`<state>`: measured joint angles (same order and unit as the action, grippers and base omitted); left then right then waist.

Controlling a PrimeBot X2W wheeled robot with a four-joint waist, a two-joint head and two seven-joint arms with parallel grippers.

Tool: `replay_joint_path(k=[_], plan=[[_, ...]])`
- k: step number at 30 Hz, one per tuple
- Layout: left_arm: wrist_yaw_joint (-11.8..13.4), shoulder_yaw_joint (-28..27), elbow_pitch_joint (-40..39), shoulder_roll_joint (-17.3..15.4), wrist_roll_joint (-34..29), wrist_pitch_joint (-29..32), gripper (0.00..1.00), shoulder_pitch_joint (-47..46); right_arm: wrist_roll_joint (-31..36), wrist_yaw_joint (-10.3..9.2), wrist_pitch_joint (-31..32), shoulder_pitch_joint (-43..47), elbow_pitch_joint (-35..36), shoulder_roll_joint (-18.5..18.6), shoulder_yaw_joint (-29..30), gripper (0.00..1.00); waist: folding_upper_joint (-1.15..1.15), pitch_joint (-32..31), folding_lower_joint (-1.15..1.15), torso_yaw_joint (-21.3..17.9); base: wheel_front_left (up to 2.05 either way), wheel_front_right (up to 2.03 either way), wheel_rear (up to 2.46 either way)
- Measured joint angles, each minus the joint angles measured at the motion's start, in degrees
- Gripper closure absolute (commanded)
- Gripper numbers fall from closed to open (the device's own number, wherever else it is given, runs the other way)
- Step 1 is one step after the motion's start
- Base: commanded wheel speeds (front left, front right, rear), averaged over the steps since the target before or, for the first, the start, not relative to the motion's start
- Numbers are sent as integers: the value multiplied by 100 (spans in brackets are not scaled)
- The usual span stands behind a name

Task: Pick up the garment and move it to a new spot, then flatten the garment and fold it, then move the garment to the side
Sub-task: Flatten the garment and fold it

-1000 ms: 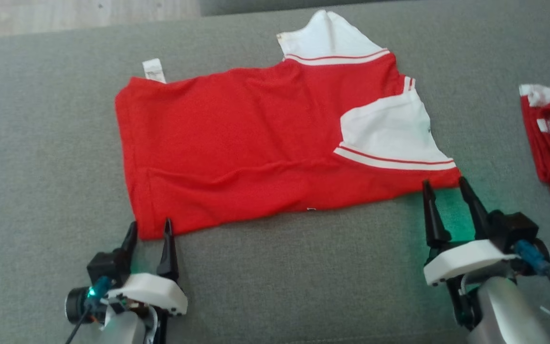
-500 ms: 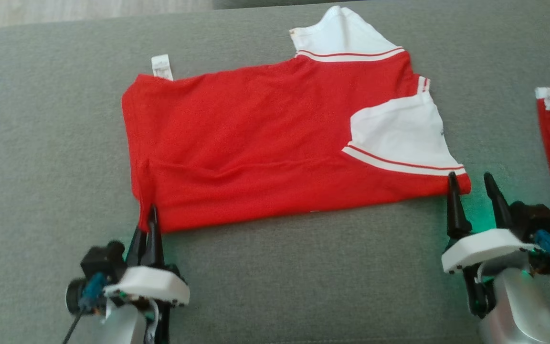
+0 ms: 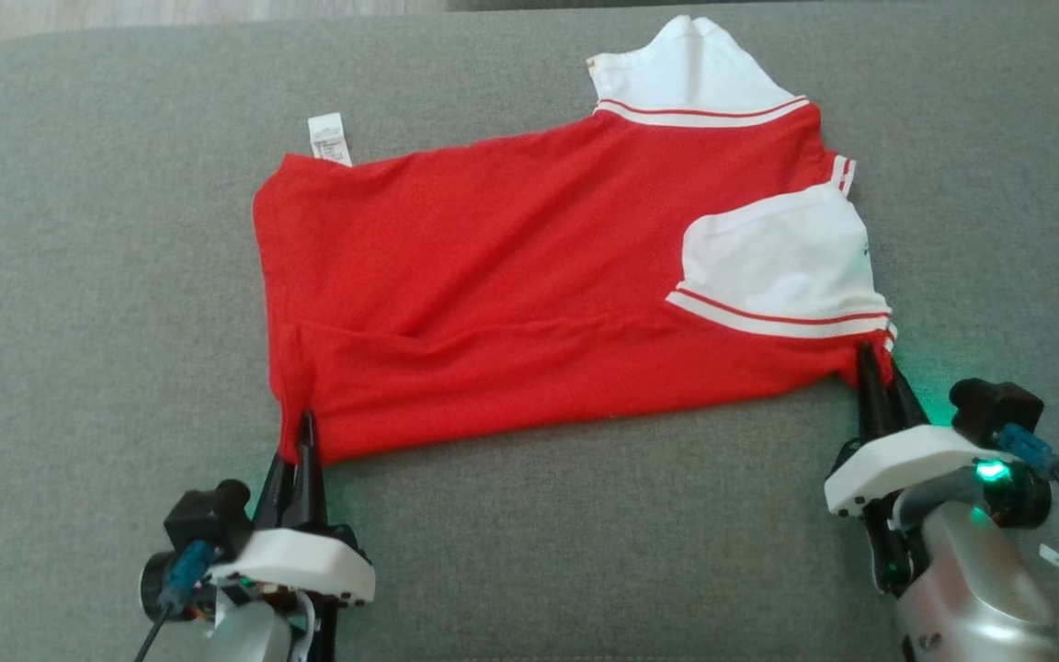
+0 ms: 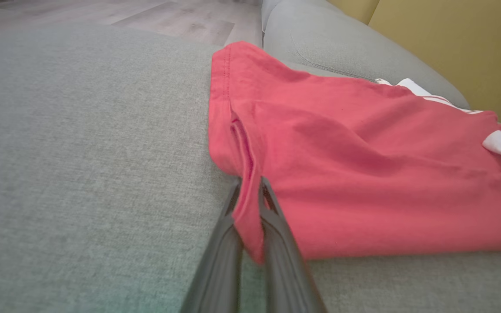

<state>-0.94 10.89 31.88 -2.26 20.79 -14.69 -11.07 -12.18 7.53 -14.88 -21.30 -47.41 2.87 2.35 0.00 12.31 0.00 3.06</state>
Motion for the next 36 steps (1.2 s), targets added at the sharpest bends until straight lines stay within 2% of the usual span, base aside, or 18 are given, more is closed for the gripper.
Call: replay_joint_path(k=[5,12,13,14,19,23,30,36], plan=[[0,-47,41,1,-13,0,100,117,-34,0,11,215,230,-10,126,100,0,-227,0,-36,0,0,0],[-2,-188,104,5,-37,0,100,782,-319,0,25,1077,533,-36,54,100,0,-697,-1,-146,0,0,0],[-2,-192,112,5,-37,0,61,844,-385,0,25,1179,584,-43,48,39,0,-735,-2,-165,0,0,0],[0,-200,110,5,-37,1,0,886,-424,0,26,1257,642,-44,24,0,0,-755,-2,-187,0,0,0],[101,-515,-281,-8,-75,1,0,796,-482,0,26,1273,1234,-32,69,0,0,-582,-1,-208,0,0,0],[92,-661,-390,-8,-299,0,0,185,-330,0,26,905,1545,-31,0,0,0,-298,0,-195,0,0,0],[51,-1050,649,-53,-627,0,0,-1438,-216,0,25,-34,1671,-24,-353,0,0,273,1,-244,0,0,0],[34,-1333,1246,-179,-677,0,0,-2193,-203,0,25,-392,1686,-18,-601,0,0,652,2,-399,0,0,0]])
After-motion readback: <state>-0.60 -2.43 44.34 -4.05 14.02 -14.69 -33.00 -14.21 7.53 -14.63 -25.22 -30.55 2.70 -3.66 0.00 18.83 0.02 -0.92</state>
